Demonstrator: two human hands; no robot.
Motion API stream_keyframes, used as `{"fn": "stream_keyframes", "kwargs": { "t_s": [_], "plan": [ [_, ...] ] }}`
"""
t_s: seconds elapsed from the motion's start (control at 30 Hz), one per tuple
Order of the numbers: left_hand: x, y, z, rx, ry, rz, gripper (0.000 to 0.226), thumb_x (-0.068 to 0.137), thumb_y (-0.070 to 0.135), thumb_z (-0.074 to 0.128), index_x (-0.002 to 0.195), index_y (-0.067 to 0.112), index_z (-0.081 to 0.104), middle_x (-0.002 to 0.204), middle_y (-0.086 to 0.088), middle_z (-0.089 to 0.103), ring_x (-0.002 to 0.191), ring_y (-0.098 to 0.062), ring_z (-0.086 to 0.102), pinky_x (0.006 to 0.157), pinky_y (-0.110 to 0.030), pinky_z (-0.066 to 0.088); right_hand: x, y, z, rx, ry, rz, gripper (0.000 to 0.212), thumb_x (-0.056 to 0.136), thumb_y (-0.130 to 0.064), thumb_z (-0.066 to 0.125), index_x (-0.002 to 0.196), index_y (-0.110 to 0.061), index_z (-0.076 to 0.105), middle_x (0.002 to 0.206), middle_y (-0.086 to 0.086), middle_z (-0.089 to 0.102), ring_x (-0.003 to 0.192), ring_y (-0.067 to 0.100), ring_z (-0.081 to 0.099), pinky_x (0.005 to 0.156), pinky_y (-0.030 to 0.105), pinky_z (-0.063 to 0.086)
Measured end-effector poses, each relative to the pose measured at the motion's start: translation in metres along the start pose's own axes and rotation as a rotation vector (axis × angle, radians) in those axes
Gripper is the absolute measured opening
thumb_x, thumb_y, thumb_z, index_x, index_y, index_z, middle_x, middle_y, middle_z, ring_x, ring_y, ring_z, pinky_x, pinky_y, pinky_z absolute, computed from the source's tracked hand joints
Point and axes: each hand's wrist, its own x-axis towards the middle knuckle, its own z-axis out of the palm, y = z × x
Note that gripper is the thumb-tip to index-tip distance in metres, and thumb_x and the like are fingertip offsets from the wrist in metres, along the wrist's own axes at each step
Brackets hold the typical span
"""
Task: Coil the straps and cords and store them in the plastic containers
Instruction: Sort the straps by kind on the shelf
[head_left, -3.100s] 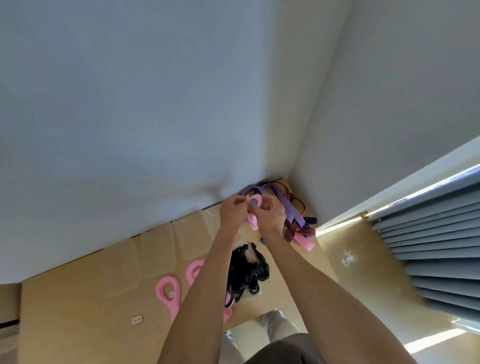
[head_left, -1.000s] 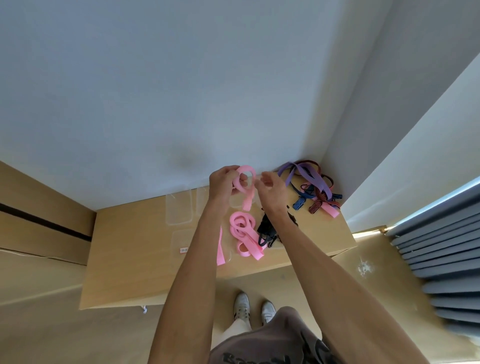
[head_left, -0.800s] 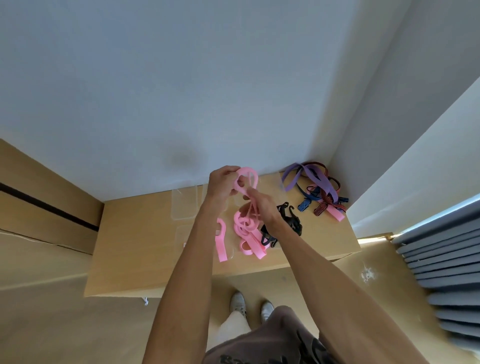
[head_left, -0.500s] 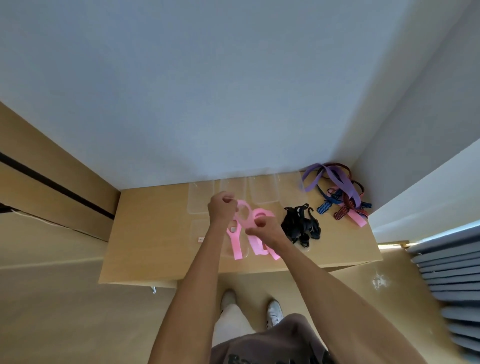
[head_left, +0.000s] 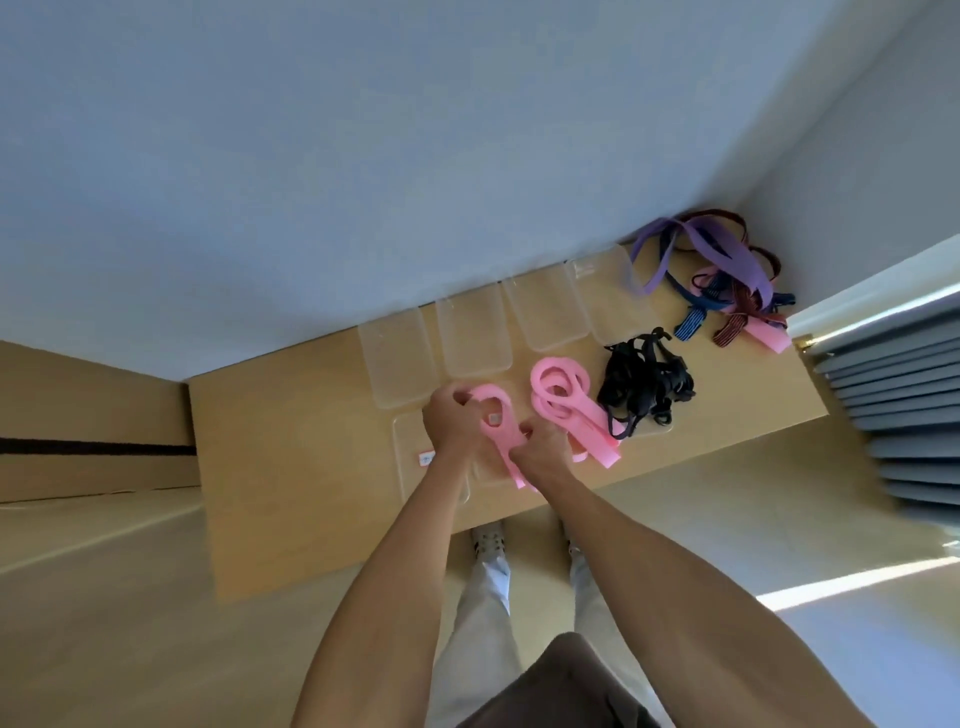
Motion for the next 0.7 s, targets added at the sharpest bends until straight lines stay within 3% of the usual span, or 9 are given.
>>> {"fn": "stream_keyframes", "kwargs": {
  "t_s": [0.17, 0.33, 0.57, 0.7],
  "plan": [
    [0.011, -0.015, 0.012, 0.148, -0.041, 0.123, 0.024, 0.090, 0.006, 0.059, 0.108, 0.009, 0.075, 0.106, -0.008, 0.074, 0.097, -0.027, 0.066, 0.072, -0.024, 0.038, 0.016, 0.000, 0.018, -0.084, 0.054, 0.020, 0.033, 0.085, -0.009, 0.063, 0.117, -0.008, 0.068, 0.107, 0.014, 0.069, 0.094, 0.029, 0.062, 0.071, 0.032, 0.048],
    [0.001, -0.005, 0.007, 0.170, 0.019, 0.154, 0.030, 0.088, 0.004, 0.055, 0.112, 0.008, 0.073, 0.110, -0.011, 0.073, 0.102, -0.032, 0.066, 0.077, -0.033, 0.046, 0.010, -0.003, 0.004, -0.121, 0.144, -0.014, 0.042, 0.087, -0.006, 0.060, 0.128, -0.011, 0.063, 0.123, 0.012, 0.066, 0.111, 0.031, 0.061, 0.084, 0.037, 0.051],
    [-0.029, 0.071, 0.001, 0.108, -0.067, 0.495, 0.023, 0.093, 0.006, 0.056, 0.107, 0.004, 0.073, 0.104, -0.010, 0.074, 0.098, -0.027, 0.067, 0.086, -0.039, 0.053, -0.004, -0.024, -0.086, -0.124, 0.288, -0.181, 0.035, 0.087, -0.005, 0.054, 0.119, -0.012, 0.066, 0.121, 0.010, 0.065, 0.104, 0.031, 0.063, 0.080, 0.035, 0.051],
    [-0.038, 0.136, 0.020, 0.080, -0.067, 0.673, 0.021, 0.090, 0.001, 0.058, 0.103, 0.001, 0.074, 0.098, -0.011, 0.076, 0.093, -0.027, 0.069, 0.084, -0.034, 0.052, 0.005, -0.026, -0.152, -0.128, 0.301, -0.211, 0.040, 0.088, -0.006, 0.054, 0.126, -0.015, 0.063, 0.126, 0.009, 0.061, 0.110, 0.028, 0.060, 0.089, 0.037, 0.052]
  ]
}}
